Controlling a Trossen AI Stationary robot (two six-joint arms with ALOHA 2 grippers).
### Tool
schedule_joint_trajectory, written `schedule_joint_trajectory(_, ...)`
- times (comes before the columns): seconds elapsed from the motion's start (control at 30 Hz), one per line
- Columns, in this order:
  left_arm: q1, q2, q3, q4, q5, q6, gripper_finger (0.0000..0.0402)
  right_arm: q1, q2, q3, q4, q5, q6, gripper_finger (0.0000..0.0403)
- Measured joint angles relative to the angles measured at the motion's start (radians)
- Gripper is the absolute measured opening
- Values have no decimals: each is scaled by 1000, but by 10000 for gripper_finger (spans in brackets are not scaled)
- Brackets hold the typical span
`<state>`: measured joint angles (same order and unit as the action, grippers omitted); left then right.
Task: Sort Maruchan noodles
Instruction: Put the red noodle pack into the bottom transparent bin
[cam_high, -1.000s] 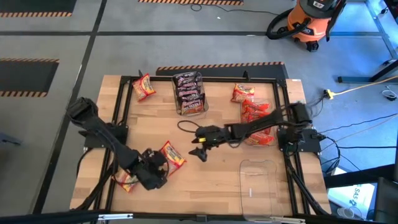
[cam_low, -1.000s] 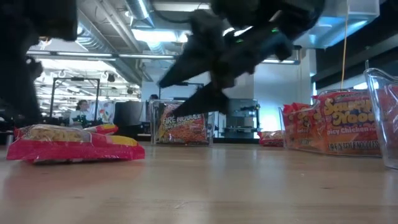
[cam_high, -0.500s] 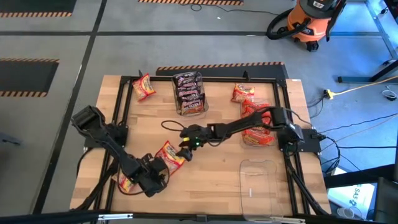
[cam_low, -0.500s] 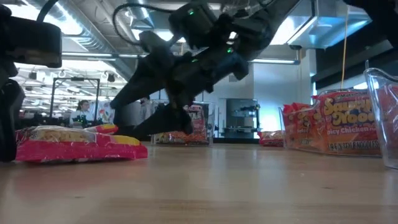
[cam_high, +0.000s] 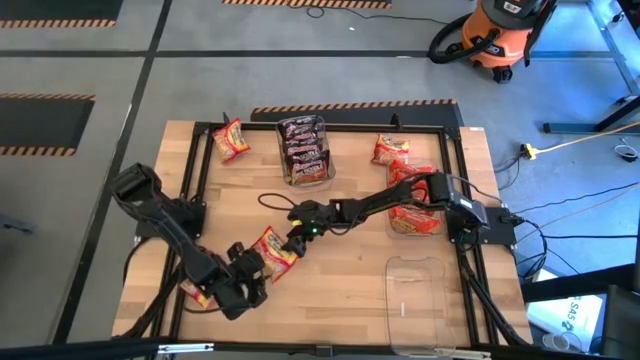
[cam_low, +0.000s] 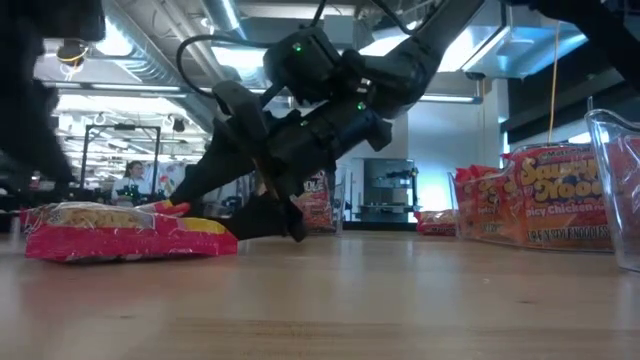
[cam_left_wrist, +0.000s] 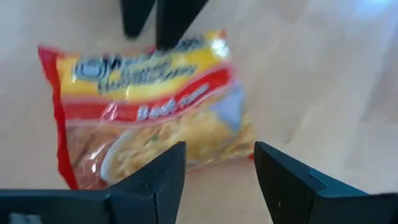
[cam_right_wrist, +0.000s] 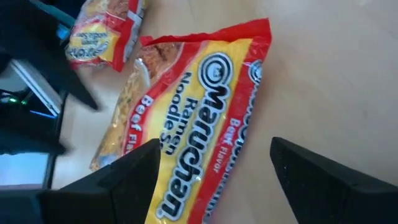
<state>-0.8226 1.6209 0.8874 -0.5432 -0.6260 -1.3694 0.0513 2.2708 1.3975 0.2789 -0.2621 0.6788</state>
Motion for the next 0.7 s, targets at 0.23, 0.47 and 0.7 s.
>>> schedule_joint_trajectory(0.23,-3,62,-20,8,37,-15,185,0,4,-1,30,-38,34,301)
schedule_joint_trajectory(0.47,-3,103,-20,8,34,-9,185,2,14,1,48,-7,71,301)
schedule_joint_trajectory(0.7,-2,144,-20,12,25,-8,185,1,22,3,47,15,110,301)
